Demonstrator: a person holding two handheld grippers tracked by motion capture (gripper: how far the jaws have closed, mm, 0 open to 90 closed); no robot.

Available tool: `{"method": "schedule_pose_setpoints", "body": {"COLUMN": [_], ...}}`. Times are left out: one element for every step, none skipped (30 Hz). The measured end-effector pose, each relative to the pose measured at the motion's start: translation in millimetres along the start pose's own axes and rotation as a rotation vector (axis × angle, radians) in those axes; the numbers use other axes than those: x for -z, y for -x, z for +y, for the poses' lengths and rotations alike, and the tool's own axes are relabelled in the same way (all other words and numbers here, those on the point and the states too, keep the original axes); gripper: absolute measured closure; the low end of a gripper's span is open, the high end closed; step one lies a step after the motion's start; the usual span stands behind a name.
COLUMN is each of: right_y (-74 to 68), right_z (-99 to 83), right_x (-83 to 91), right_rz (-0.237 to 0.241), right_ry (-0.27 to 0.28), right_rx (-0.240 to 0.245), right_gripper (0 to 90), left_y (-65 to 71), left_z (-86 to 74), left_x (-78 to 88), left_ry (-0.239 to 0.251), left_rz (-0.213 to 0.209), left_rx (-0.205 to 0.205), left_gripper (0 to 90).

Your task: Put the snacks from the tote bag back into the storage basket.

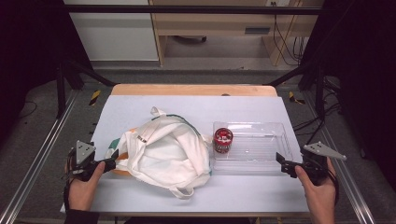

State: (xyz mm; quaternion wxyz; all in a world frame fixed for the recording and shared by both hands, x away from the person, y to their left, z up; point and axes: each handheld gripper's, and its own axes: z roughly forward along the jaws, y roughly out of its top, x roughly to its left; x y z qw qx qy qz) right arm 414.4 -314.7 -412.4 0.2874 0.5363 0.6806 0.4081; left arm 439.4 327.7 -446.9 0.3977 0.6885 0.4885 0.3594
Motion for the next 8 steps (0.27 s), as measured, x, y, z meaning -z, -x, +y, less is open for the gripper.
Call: {"method": "schedule_pose_setpoints", "body": {"right_y": [-0.1,-0.1,0.3,0.5,0.8,0.5,0.7,0.6], "right_z": [-1.6,-3.1,-4.3,-5.5,-6.5,-7.3,-8.0,-8.3], "right_x": [0.0,0.0,0.6,0.7,0.9,1.4,1.6,1.7], "right_rz": [-0.002,-0.005,0.001,-0.002,-0.003,-0.002,-0.001,-0.001], "right_ry": [-0.002,-0.003,-0.006,-0.004,-0.002,-0.003,0.000,0.004], "right_rx": [-0.002,-0.003,-0.009,-0.012,-0.013,-0.019,-0.018,-0.019], "right_gripper": [5.5,5.6,5.6,5.6,5.6,5.6,5.6,5.6], "left_y": [0.1,0.2,0.2,0.3,0.3,0.3,0.4,0.6], "left_z": [0.1,0.1,0.1,0.0,0.0,0.1,0.2,0.3], "left_x": [0.0,0.0,-0.2,-0.3,-0.4,-0.4,-0.3,-0.4], "left_ry": [0.001,0.001,0.000,0.000,0.000,0.000,0.000,0.001], "left_rz": [-0.001,-0.001,-0.003,-0.002,-0.003,-0.003,-0.004,-0.003], "left_rx": [0.000,0.000,0.000,0.001,0.002,0.002,0.001,0.000], "left_gripper": [5.2,5.2,5.2,5.2,5.2,5.2,5.2,5.2]}}
